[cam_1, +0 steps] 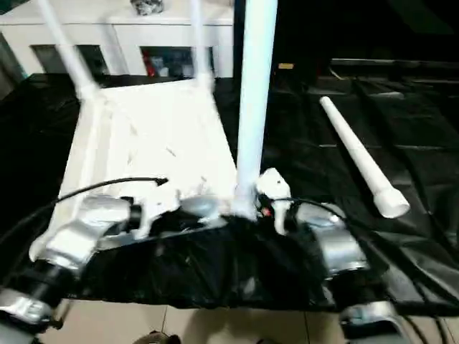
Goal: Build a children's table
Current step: Rotate leg to tighten
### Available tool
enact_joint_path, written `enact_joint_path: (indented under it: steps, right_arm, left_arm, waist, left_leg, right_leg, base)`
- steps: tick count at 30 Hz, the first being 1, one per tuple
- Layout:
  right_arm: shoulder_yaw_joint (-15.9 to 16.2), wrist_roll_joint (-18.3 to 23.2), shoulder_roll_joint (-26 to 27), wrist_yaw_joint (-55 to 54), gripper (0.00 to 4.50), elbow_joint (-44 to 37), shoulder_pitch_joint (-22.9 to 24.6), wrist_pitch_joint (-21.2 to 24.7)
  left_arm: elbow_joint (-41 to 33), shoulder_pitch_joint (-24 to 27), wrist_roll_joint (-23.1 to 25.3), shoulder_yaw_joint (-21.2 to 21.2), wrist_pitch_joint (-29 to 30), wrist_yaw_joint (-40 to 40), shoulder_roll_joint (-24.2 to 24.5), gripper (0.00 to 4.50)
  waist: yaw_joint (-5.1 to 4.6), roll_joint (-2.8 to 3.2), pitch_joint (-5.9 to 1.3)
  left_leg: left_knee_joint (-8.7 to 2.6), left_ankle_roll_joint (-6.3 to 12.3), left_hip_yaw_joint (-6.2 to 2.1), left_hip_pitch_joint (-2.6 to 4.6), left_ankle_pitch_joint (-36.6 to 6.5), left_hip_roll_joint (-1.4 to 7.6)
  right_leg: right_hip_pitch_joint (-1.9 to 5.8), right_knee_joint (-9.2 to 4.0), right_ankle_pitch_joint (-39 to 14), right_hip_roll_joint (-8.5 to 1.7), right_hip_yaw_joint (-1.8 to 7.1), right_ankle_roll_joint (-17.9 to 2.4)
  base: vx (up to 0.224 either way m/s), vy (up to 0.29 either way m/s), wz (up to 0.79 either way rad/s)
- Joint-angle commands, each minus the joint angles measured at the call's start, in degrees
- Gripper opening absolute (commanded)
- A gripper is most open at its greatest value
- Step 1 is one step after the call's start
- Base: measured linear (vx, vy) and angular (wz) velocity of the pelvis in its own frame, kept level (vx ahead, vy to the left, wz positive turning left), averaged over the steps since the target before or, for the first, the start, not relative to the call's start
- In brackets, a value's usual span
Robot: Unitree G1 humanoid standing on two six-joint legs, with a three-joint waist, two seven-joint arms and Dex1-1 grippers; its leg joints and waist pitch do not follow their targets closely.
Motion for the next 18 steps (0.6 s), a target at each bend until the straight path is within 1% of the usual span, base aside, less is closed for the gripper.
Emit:
enact_joint_path:
  steps: [1,2,4,7,8,9,12,14,17,18]
  right_arm:
    - [4.01,1.89,-0.60,8.36,3.80,-3.11,0.22,0.85]
    - [4.10,1.96,-0.76,8.90,3.70,-3.11,0.14,0.85]
    - [4.55,1.63,-1.34,10.72,3.70,-2.84,-0.25,-0.55]
    - [5.20,1.77,-2.00,12.22,3.36,-2.94,-0.38,-0.46]
    - [5.33,1.82,-2.21,12.66,3.30,-2.87,-0.44,-0.44]
    - [5.37,1.87,-2.31,12.89,3.26,-2.78,-0.48,-0.36]
    - [5.31,1.84,-2.33,12.95,2.94,-2.53,-0.56,-0.40]
    - [4.99,2.02,-2.02,12.86,2.85,-2.55,-0.21,0.19]
    - [4.25,2.14,-1.26,11.25,2.73,-2.73,0.52,0.37]
    - [3.72,2.30,-0.67,9.78,2.72,-2.74,0.82,0.81]
  left_arm:
    - [-1.23,-0.12,-1.27,-0.41,-0.79,-2.42,0.29,0.00]
    - [-1.16,-0.16,-1.36,-0.43,-0.85,-2.66,0.40,0.00]
    - [-0.65,-0.44,-1.36,-0.77,-1.65,-3.52,1.07,0.00]
    - [-0.48,-0.51,-1.42,-0.98,-2.03,-4.06,1.35,0.00]
    - [-0.51,-0.47,-1.54,-1.05,-1.98,-4.43,1.37,0.00]
    - [-0.54,-0.43,-1.56,-1.10,-2.00,-4.58,1.36,0.00]
    - [-0.65,-0.36,-1.69,-1.12,-1.90,-4.73,1.33,0.00]
    - [-0.73,-0.23,-1.87,-0.95,-1.65,-4.60,1.21,0.00]
    - [-0.63,-0.10,-1.73,-0.73,-1.41,-3.55,0.91,0.00]
    - [-0.53,-0.11,-1.65,-0.50,-1.10,-2.67,0.55,0.00]
  waist:
    - [0.25,-0.95,-3.96]
    - [0.48,-1.00,-3.96]
    - [0.71,-1.02,-3.88]
    - [1.02,-1.01,-3.82]
    - [1.11,-1.10,-3.85]
    - [1.16,-1.10,-3.85]
    - [1.21,-1.06,-3.88]
    - [1.26,-0.94,-3.94]
    - [1.24,-1.03,-3.97]
    - [1.25,-0.90,-3.95]
  left_leg:
    - [-3.57,4.36,-0.74,1.23,-13.12,2.36]
    - [-3.56,4.36,-0.73,1.25,-13.33,2.38]
    - [-3.61,4.03,-0.74,1.30,-13.79,2.45]
    - [-3.72,3.22,-0.78,1.45,-14.77,2.47]
    - [-3.69,3.02,-0.76,1.52,-14.83,2.48]
    - [-3.73,2.91,-0.81,1.45,-14.59,2.46]
    - [-3.68,2.88,-0.80,1.43,-14.43,2.44]
    - [-3.66,2.85,-0.87,1.37,-14.10,2.41]
    - [-3.59,3.05,-0.86,1.28,-13.56,2.37]
    - [-3.59,3.03,-0.87,1.28,-13.68,2.36]
  right_leg:
    - [2.35,-2.71,-11.66,-2.82,1.98,-13.78]
    - [2.36,-2.70,-12.20,-2.86,1.99,-13.73]
    - [2.27,-2.85,-13.35,-2.97,2.05,-13.48]
    - [2.20,-2.99,-14.97,-2.95,2.09,-13.04]
    - [2.17,-3.01,-15.06,-2.99,2.14,-13.00]
    - [2.25,-2.97,-15.12,-3.00,2.12,-12.94]
    - [2.23,-2.95,-14.98,-3.00,2.12,-12.88]
    - [2.30,-2.85,-14.75,-3.00,2.10,-12.87]
    - [2.34,-2.77,-13.89,-2.94,2.07,-12.99]
    - [2.33,-2.78,-14.02,-2.95,2.06,-13.01]
  base:
    - [0.000,0.000,0.00]
    - [0.000,0.000,0.00]
    - [0.000,0.000,0.00]
    - [0.000,0.000,0.00]
    - [0.000,0.000,0.00]
    - [0.000,0.000,0.00]
    - [0.000,0.000,0.00]
    - [0.000,0.000,0.00]
    - [0.000,0.000,0.00]
    - [0.000,0.000,0.00]
